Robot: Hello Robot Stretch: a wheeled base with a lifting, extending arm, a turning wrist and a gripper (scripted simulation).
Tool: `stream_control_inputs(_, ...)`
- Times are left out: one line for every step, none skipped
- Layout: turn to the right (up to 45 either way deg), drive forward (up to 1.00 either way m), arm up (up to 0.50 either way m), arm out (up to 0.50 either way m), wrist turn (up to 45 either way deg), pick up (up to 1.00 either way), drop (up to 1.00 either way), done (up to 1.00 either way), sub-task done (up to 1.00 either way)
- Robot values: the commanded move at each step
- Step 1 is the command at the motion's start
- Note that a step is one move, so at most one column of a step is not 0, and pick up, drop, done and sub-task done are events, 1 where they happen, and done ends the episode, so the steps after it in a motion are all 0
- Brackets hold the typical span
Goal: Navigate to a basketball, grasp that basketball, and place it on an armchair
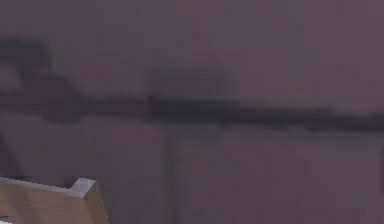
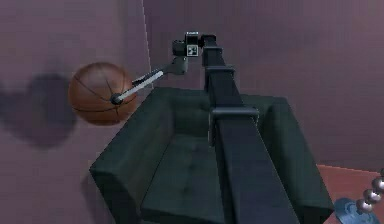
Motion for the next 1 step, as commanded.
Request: stream_control_inputs(0.0, 0.0, 0.0, 0.0, 45.0, 0.0, 0.0, 0.0, 0.0)
